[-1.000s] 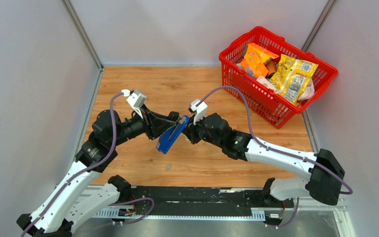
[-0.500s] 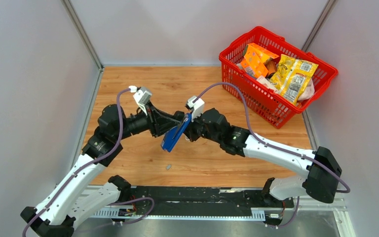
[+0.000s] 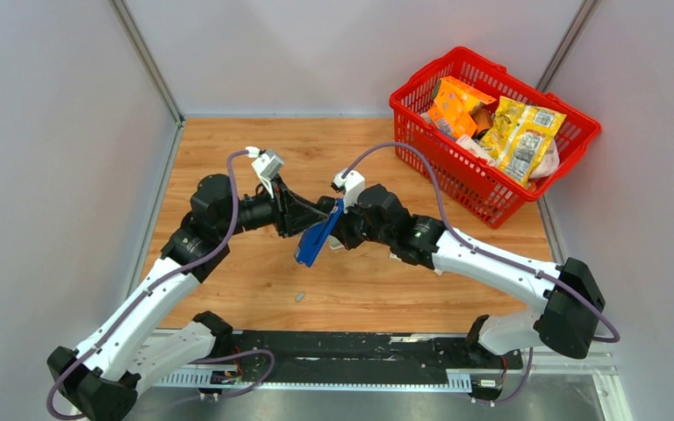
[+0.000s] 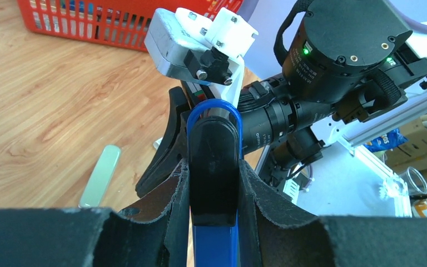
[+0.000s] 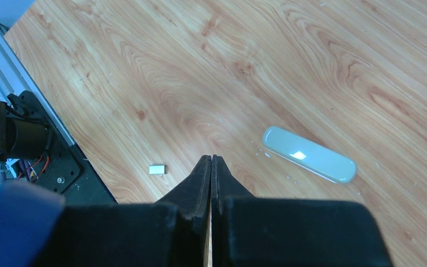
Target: Unload the staples from the stapler
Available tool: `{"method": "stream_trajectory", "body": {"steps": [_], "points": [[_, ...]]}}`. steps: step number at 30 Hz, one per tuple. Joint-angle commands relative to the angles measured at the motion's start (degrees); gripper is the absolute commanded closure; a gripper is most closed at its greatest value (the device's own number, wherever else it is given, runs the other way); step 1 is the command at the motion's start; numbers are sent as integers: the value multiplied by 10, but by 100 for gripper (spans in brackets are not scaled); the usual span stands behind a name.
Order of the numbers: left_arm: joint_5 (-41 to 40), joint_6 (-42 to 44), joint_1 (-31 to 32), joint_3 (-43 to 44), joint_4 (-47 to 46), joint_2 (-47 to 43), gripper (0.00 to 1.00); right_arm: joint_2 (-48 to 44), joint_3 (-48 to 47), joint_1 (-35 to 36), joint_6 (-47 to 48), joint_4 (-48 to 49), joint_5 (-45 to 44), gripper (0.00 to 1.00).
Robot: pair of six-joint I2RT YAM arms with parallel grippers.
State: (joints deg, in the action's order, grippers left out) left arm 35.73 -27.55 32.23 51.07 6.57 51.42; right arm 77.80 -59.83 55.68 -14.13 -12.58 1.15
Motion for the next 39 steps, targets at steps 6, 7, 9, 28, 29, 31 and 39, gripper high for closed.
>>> {"method": "stream_trajectory", "body": {"steps": [6,7,9,28,29,31,39], "points": [[133,11,109,13,-44,78,100,24,-91,38,59,84,100,100],[134,12,114,14,-45,83,100,25,-92,38,60,84,100,100],[127,21,120,18,-36,83,100,25,-94,38,63,77,98,100],[-82,96,120,70,84,-14,100,-54,5,36,62,41,-11,100],[-87,96,120,74,84,-18,100,-57,8,36,59,37,-36,100],[-99,98,120,82,86,-25,100,-62,9,36,56,25,-62,100],[-214,127,120,124,163,-57,100,-84,3,10,45,-58,-179,100]]}}
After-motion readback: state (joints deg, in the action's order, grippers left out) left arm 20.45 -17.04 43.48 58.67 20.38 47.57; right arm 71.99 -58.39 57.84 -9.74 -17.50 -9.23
